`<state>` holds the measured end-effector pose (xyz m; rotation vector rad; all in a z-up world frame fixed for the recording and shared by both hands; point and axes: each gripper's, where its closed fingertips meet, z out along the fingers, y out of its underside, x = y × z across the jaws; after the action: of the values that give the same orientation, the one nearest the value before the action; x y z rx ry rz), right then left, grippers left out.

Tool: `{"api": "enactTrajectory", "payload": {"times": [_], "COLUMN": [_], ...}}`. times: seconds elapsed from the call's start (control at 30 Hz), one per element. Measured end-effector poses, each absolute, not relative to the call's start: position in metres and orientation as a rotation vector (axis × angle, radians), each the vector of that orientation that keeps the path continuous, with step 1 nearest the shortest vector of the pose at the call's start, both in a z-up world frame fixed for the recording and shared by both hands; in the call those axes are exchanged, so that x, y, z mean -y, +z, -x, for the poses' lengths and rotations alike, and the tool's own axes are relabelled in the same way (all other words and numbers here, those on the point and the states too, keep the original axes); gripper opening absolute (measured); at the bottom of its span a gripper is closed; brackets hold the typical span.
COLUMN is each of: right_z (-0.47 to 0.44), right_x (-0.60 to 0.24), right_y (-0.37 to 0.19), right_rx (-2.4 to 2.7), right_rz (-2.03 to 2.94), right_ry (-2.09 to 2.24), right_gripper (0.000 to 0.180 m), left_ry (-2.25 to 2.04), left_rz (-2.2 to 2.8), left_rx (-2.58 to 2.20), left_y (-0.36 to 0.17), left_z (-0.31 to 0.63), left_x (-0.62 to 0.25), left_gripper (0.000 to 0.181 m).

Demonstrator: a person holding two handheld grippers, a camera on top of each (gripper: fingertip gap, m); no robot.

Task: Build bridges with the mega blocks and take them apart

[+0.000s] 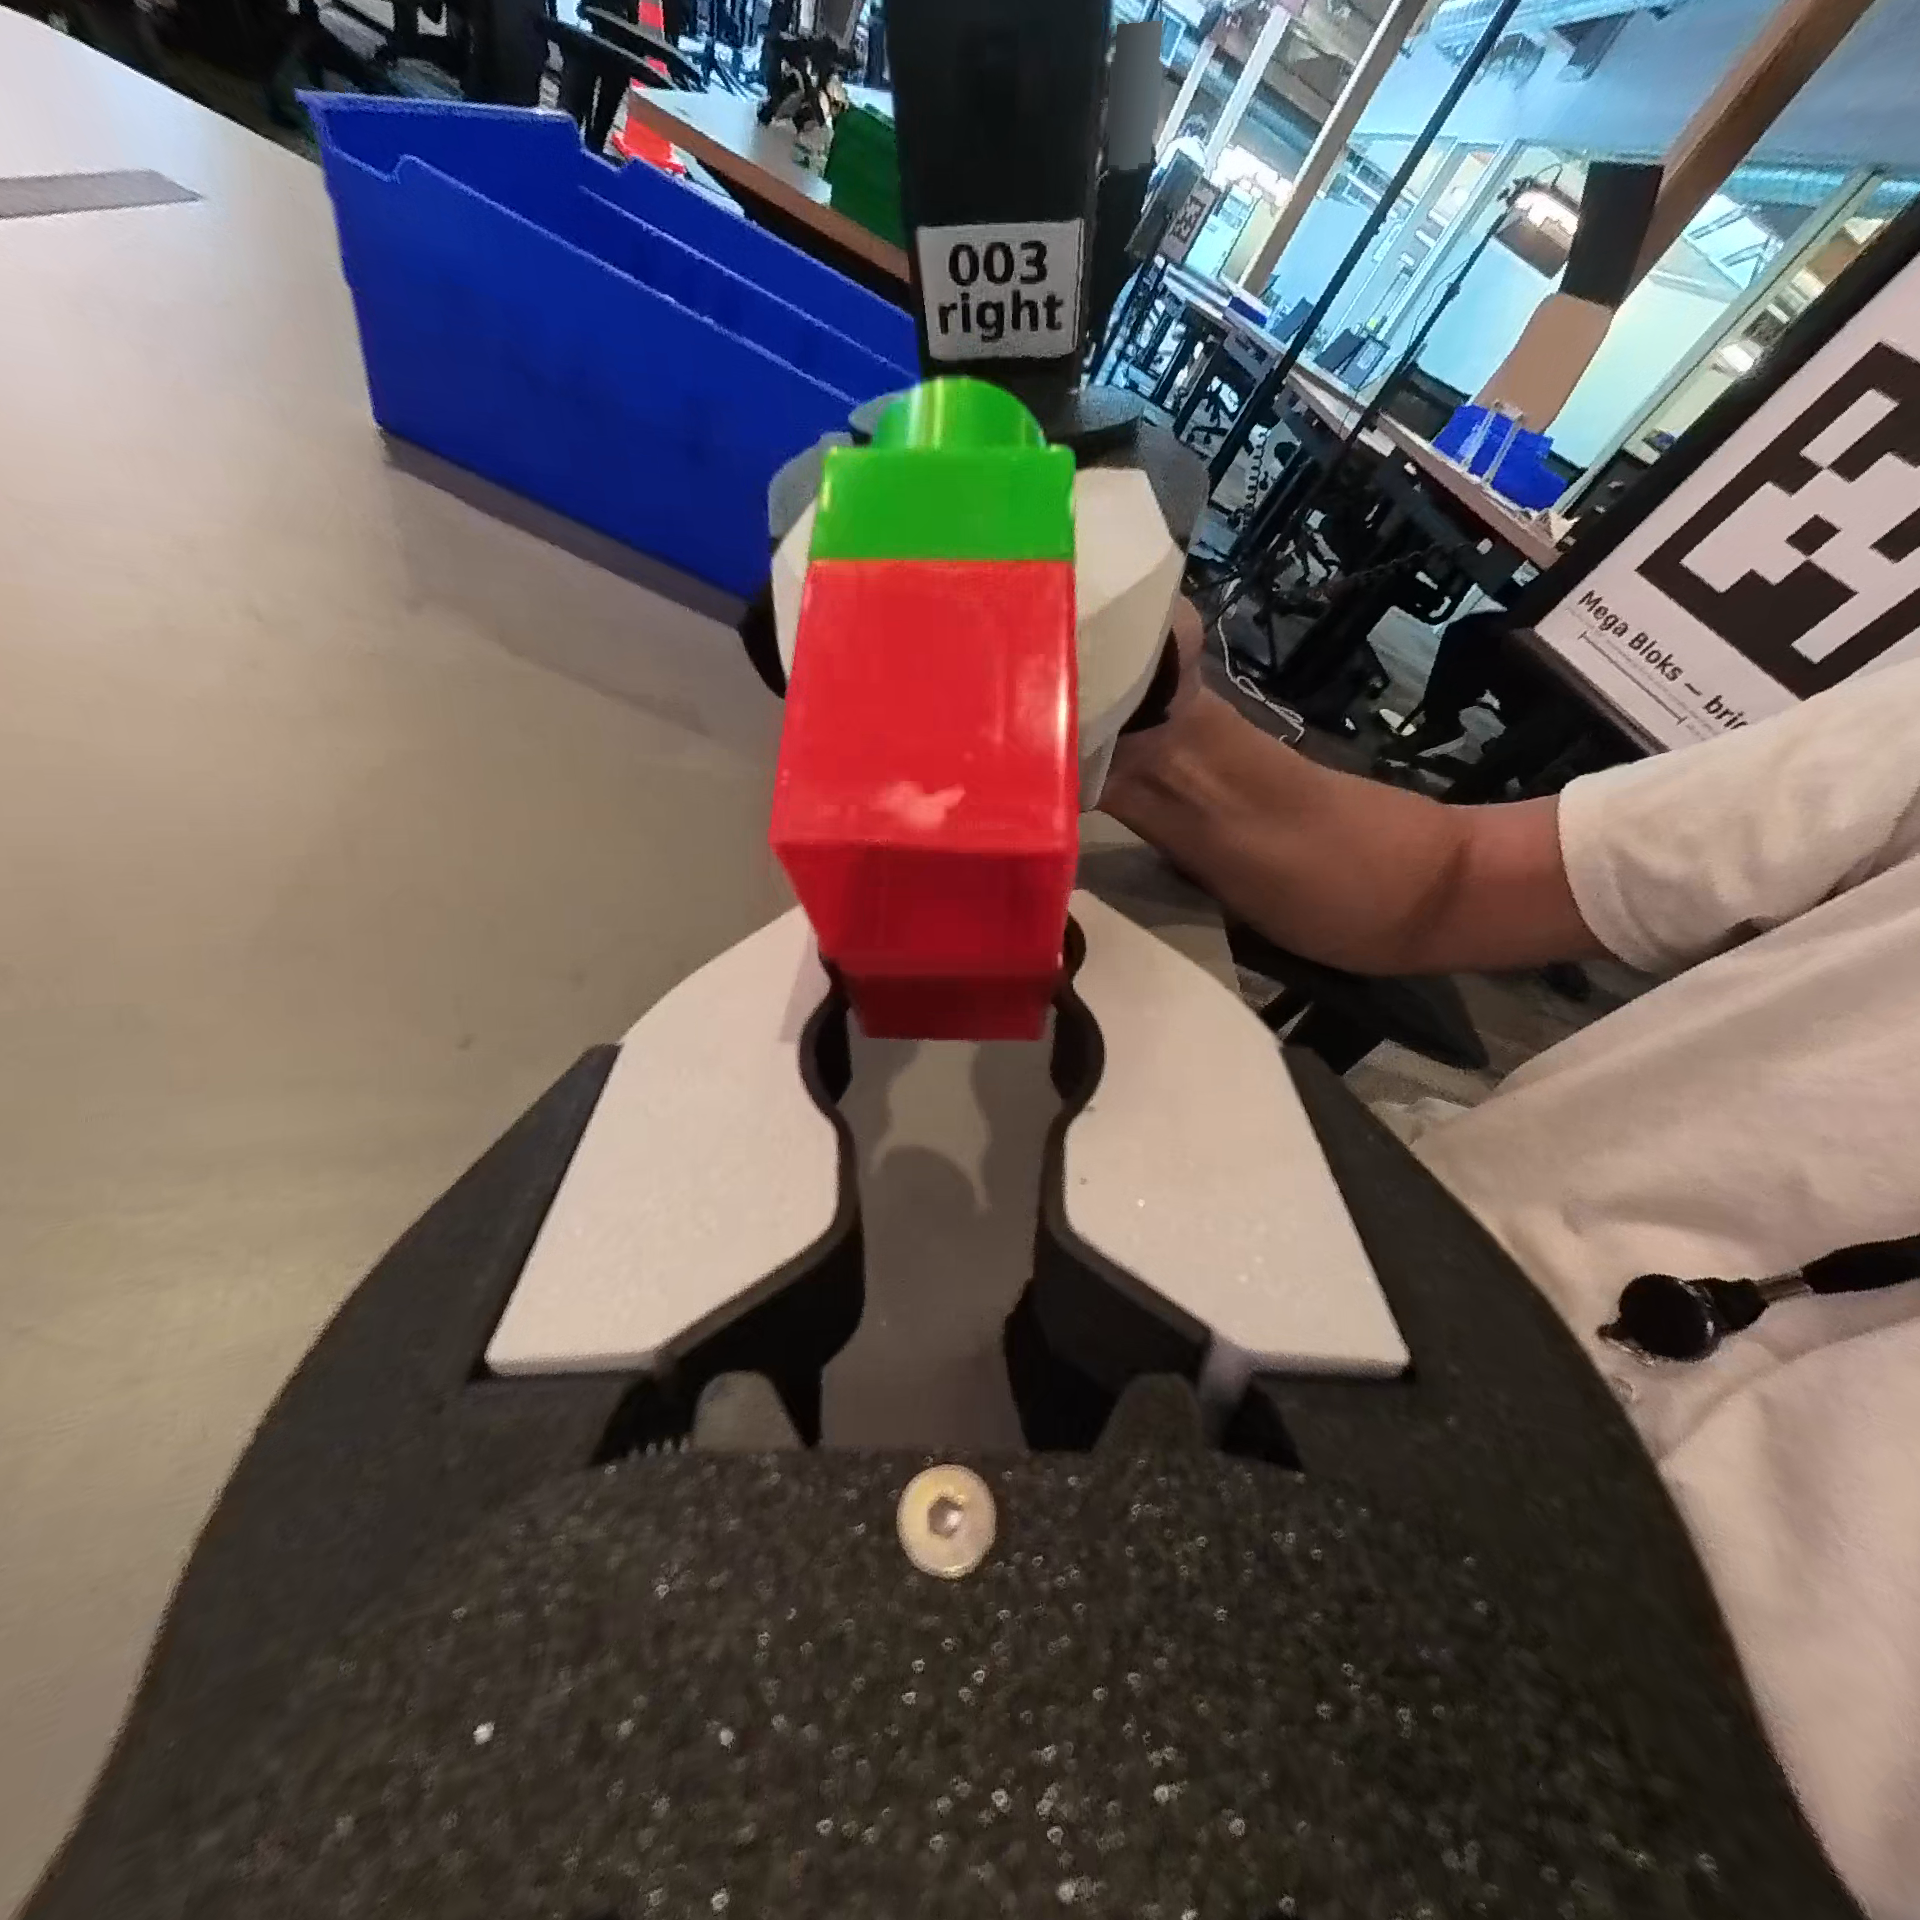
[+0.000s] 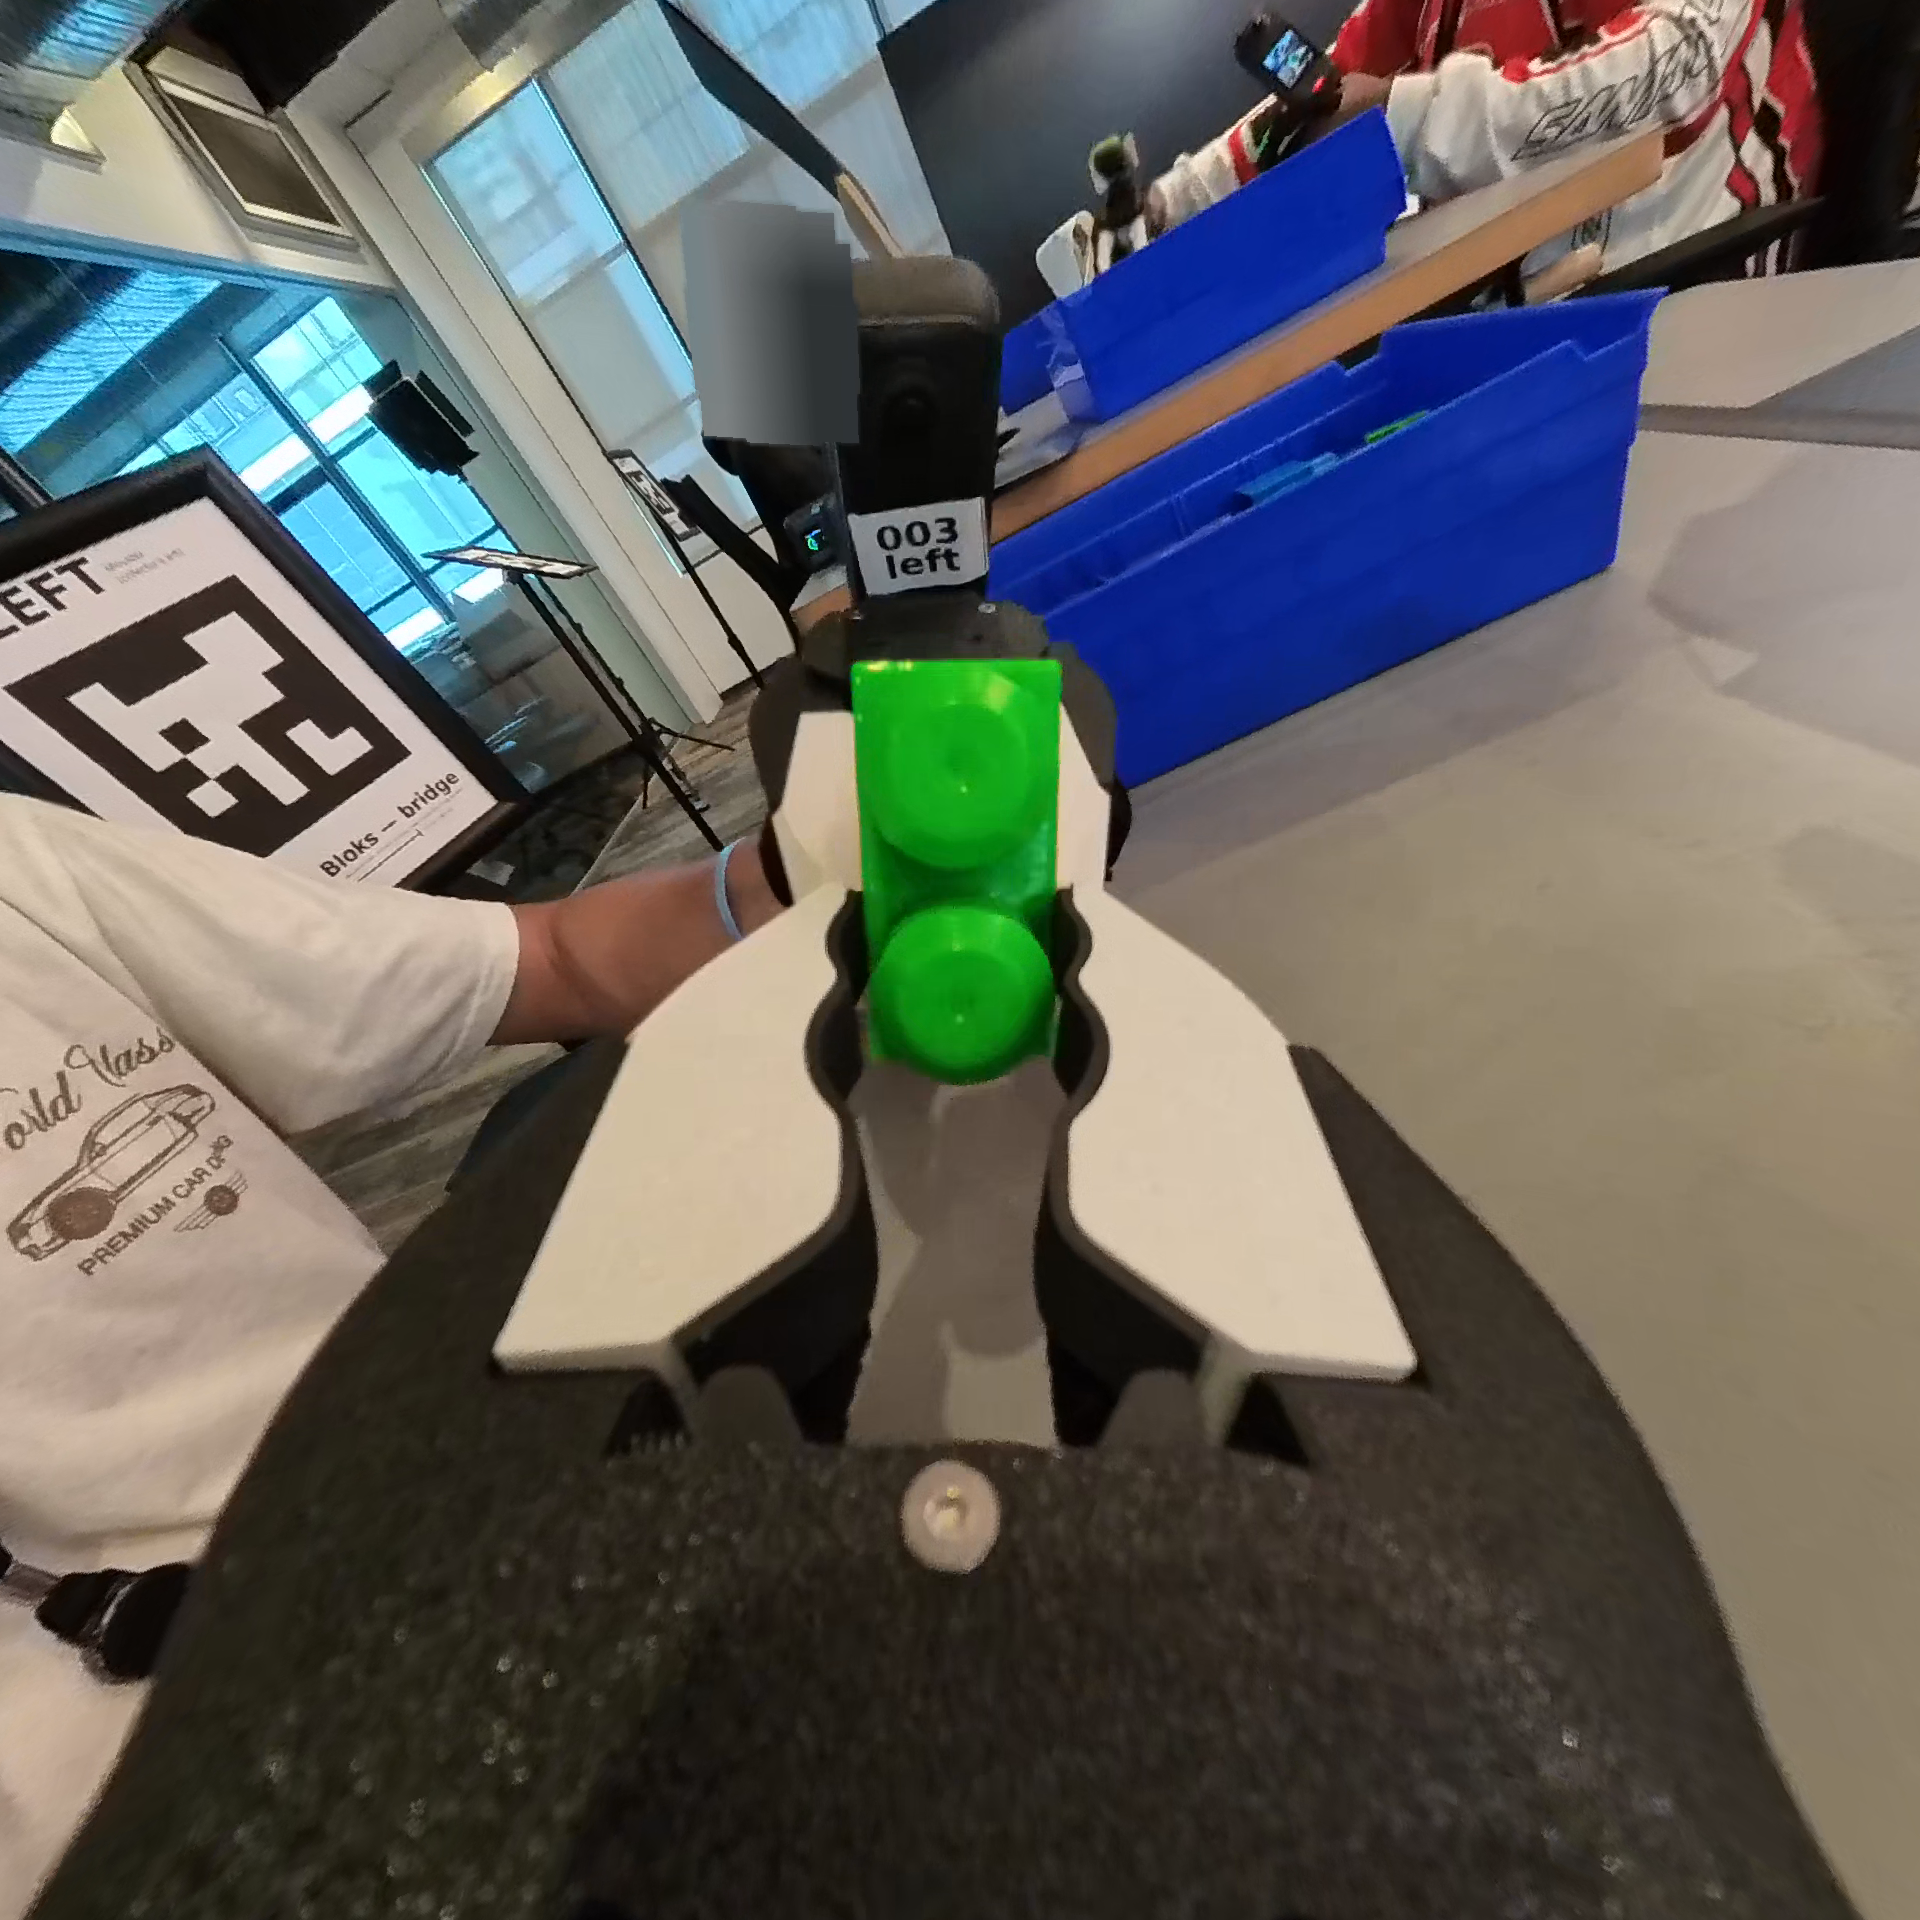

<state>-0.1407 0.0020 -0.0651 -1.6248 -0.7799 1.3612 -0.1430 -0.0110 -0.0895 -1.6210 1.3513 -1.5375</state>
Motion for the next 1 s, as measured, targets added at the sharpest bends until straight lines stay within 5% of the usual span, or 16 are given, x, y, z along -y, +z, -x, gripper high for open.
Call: {"api": "enactTrajectory", "payload": {"times": [0.17,0.27,0.37,0.57,0.73,1.0], "right_z": [0.141,0.130,0.110,0.048,-0.151,-0.284], "right_x": [-0.003,-0.015,-0.025,-0.029,-0.024,-0.059], "right_y": [-0.060,-0.057,-0.052,-0.009,0.043,-0.091], "right_rx": [0.761,0.673,0.577,0.443,0.074,-0.272], "right_rz": [1.603,1.605,1.597,1.662,1.967,2.625], "right_ry": [1.376,1.316,1.264,0.913,0.066,-0.157], "right_gripper": [0.034,0.034,0.034,0.034,0.034,0.035], "left_ry": [-1.573,-1.479,-1.203,-0.707,-0.706,-0.704], "left_rz": [1.567,1.555,1.520,1.590,1.583,1.589], "left_rx": [-1.275,-1.168,-0.940,-0.571,-0.560,-0.682], "left_y": [-0.076,-0.070,-0.057,-0.054,-0.053,-0.059], "left_z": [0.141,0.145,0.162,0.213,0.214,0.188], "left_x": [0.007,-0.011,-0.055,-0.115,-0.109,-0.095], "left_gripper": [0.036,0.090,0.107,0.108,0.103,0.096]}}
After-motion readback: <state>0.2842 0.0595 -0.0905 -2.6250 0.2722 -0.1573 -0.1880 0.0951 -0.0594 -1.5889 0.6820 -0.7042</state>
